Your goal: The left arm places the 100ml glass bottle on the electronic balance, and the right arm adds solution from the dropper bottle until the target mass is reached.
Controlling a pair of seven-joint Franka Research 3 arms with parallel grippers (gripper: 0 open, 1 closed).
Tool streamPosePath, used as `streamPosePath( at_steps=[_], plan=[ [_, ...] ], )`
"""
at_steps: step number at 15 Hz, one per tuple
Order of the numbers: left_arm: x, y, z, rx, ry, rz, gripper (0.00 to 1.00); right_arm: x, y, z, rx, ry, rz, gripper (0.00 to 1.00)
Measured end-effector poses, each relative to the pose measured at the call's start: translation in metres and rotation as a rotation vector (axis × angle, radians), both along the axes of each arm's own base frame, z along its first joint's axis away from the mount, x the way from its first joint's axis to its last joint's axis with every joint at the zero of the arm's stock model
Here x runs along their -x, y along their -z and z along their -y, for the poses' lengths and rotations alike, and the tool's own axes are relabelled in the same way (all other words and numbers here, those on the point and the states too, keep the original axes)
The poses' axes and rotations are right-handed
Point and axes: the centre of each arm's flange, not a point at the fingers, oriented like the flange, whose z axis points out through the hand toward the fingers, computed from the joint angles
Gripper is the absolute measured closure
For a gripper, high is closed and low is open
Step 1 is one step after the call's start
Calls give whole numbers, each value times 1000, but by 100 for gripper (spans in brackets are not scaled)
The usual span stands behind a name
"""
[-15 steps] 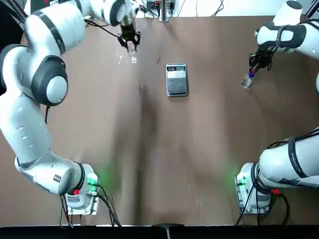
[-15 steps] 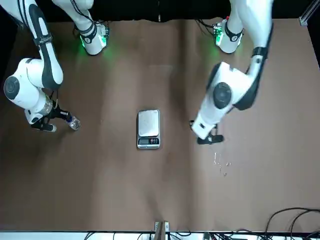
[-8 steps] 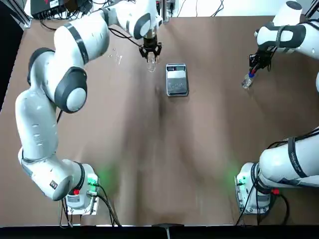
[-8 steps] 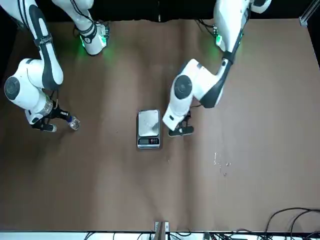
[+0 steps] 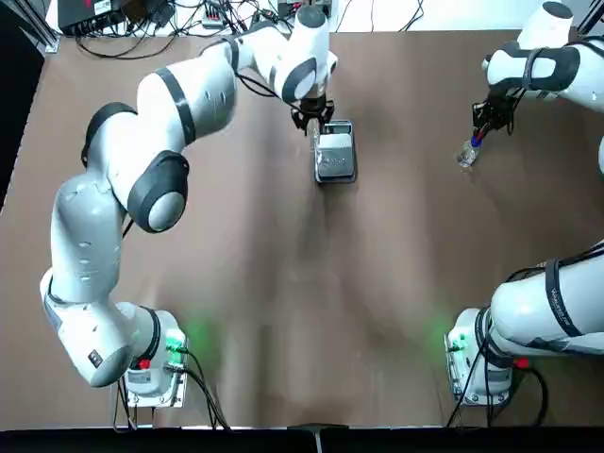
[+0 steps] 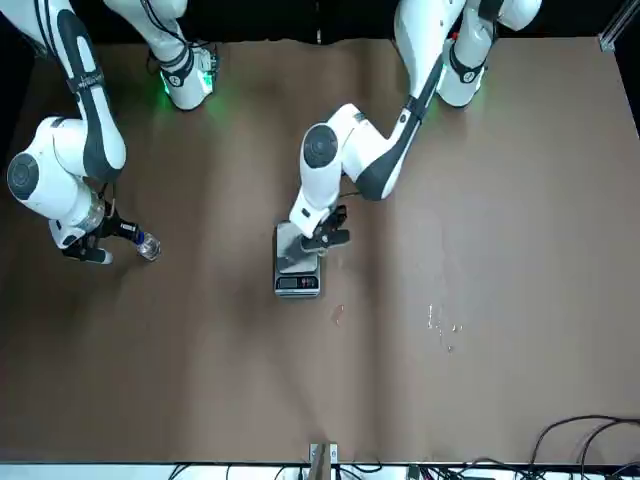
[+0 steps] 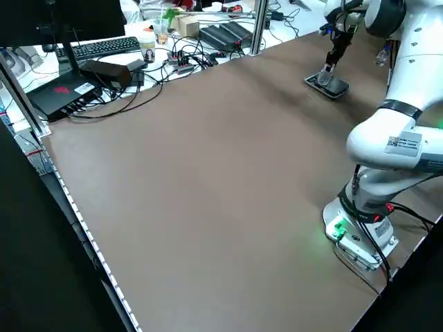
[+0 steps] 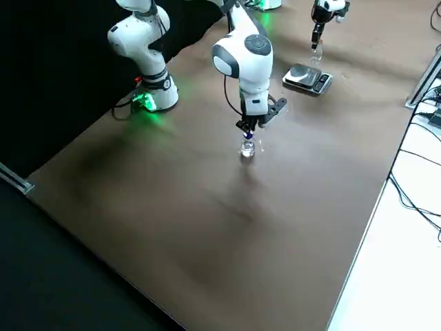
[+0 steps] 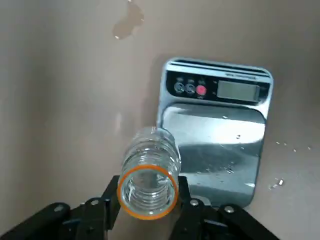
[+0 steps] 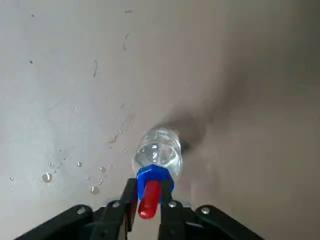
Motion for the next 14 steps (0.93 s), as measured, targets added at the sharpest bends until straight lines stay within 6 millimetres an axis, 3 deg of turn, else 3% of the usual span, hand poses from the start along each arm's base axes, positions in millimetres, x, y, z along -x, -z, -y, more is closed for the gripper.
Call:
streamPosePath(
  at_steps=[1,3,7,11,14],
  plan=[
    [5,3,7,8,9,7,52,0,0,0,0,0,0,74],
    [13,6,18,24,22,21,52,0,0,0,0,0,1,86],
    [24,7,30,32,41,28,52,0,-1,1,0,2,1,92],
    [39,21,48,43,34,33,52,0,-1,2,1,3,2,95],
    [36,22,50,62,27,51,52,-1,-1,3,1,4,3,96]
  ],
)
